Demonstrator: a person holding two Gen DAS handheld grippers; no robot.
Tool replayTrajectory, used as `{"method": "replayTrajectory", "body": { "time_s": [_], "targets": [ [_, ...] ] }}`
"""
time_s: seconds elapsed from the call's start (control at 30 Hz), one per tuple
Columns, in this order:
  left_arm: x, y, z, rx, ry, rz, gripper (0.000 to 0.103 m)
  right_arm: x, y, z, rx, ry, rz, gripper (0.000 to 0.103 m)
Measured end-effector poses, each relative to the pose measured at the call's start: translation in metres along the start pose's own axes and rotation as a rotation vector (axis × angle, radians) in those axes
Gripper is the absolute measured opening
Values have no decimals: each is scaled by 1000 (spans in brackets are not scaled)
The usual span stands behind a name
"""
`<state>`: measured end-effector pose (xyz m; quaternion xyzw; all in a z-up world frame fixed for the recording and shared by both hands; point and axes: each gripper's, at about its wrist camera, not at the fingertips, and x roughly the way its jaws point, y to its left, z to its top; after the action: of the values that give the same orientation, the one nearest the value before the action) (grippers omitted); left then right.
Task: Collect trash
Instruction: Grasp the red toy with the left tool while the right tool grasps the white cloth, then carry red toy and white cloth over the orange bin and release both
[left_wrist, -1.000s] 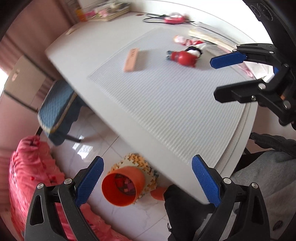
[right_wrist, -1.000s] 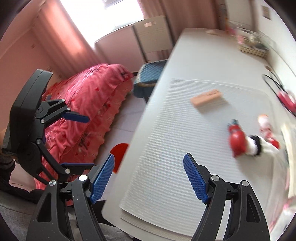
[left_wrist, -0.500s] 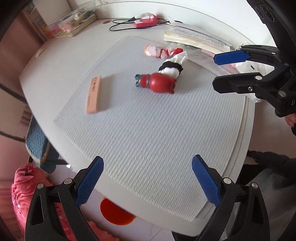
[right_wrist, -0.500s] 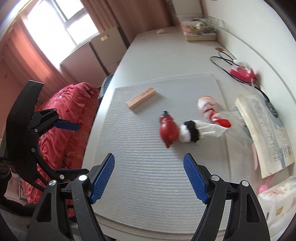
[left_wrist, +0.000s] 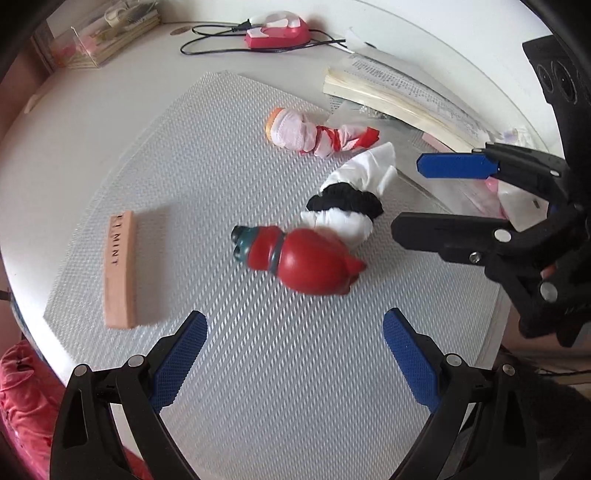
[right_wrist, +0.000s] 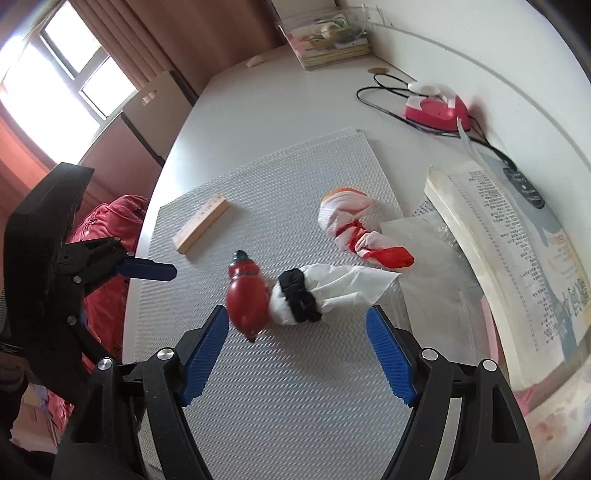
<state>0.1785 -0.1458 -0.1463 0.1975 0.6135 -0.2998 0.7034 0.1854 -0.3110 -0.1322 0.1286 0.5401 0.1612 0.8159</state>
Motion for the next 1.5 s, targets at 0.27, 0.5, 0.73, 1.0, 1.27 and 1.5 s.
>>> {"method": "replayTrajectory", "body": {
  "time_s": [0.27, 0.5, 0.73, 1.0, 1.27, 1.5],
  "targets": [
    [19, 2, 20, -5, -1, -36, 95, 27, -24, 11, 124, 38, 53, 74],
    [31, -2, 22, -2, -24, -85, 86, 47, -21, 14, 64, 79, 62, 56],
    [25, -10, 21, 3, -44, -93, 65, 44, -18, 15, 29, 48, 89, 41],
    [15, -19, 13, -21, -53, -77, 45, 26, -14, 9, 17, 31, 108, 41],
    [-3, -23, -6, -51, -63, -65, 45, 4, 4, -3, -59, 33, 112, 41],
    [-20, -11, -46, -101, -90, -39, 45, -4, 33, -16, -121, 56, 145, 41]
  ]
}}
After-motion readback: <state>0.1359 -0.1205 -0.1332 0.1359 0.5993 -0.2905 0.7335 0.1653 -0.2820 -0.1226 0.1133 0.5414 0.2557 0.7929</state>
